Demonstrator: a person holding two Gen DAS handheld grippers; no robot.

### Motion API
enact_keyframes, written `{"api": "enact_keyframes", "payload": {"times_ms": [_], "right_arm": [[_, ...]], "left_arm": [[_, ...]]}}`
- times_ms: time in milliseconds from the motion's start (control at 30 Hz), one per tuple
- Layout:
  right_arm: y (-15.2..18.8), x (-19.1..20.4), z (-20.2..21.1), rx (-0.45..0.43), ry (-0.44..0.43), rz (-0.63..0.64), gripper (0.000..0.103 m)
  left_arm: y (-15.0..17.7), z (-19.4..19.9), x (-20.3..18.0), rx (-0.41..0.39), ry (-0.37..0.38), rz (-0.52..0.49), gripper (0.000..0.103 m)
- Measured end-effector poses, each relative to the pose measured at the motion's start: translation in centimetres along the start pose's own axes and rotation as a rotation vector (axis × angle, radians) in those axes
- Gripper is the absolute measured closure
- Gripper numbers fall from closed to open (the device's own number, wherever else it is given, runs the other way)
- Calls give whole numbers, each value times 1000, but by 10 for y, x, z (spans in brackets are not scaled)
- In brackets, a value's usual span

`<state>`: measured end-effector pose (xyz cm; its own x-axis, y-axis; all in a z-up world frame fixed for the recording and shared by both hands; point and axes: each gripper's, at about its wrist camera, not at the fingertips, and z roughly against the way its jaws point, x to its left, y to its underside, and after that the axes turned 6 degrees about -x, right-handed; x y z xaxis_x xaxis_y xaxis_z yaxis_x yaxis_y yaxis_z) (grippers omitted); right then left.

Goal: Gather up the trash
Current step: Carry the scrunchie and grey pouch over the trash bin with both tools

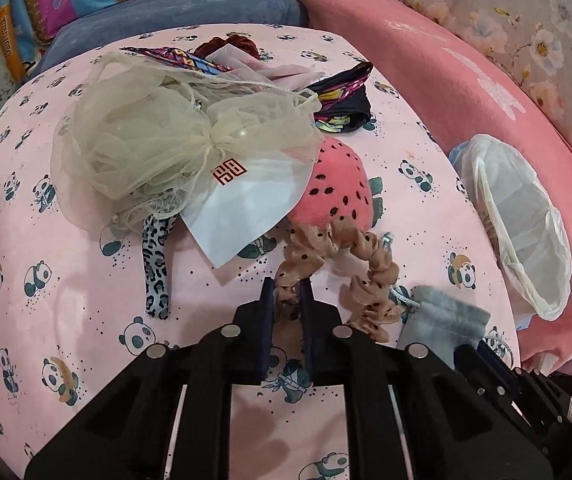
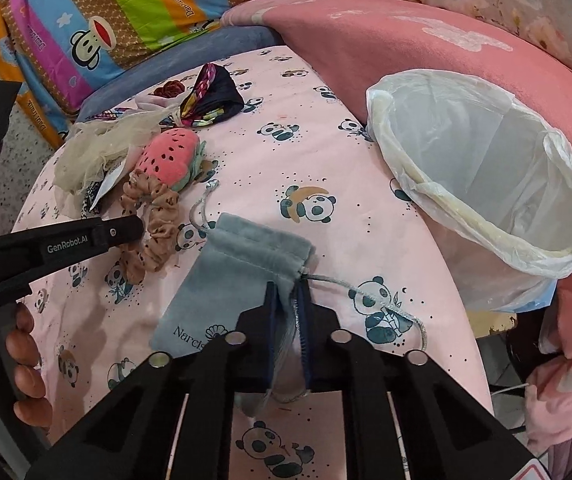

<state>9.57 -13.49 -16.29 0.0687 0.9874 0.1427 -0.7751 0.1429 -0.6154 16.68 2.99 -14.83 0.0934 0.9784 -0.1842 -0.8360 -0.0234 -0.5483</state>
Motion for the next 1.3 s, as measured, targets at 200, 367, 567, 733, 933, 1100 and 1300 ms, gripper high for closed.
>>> {"api": "enact_keyframes", "payload": {"times_ms": [200,367,567,733,933,1100,1300], "right_arm": [[-8,5,21,-39,-38,-7,97],[-22,8,50,-109,-53,-3,97],[-38,-1,87,-195,-50,-19,97],[-49,-19,114,-263,-33,-51,97],[-59,-53,140,-336,3,-107,97],[-63,-85,156,-380,44,-162,97],[-67,-123,167,-415,95,-223,97]], "left_arm": [[0,24,1,-35,14,3,92],[-4,49,-7,-64,47,-3,92],[-12,79,-28,-122,85,-33,92],[-19,97,-52,-158,119,-67,92],[-25,112,-91,-196,157,-128,92],[-29,116,-122,-210,185,-177,92],[-31,114,-159,-218,212,-239,92]]}}
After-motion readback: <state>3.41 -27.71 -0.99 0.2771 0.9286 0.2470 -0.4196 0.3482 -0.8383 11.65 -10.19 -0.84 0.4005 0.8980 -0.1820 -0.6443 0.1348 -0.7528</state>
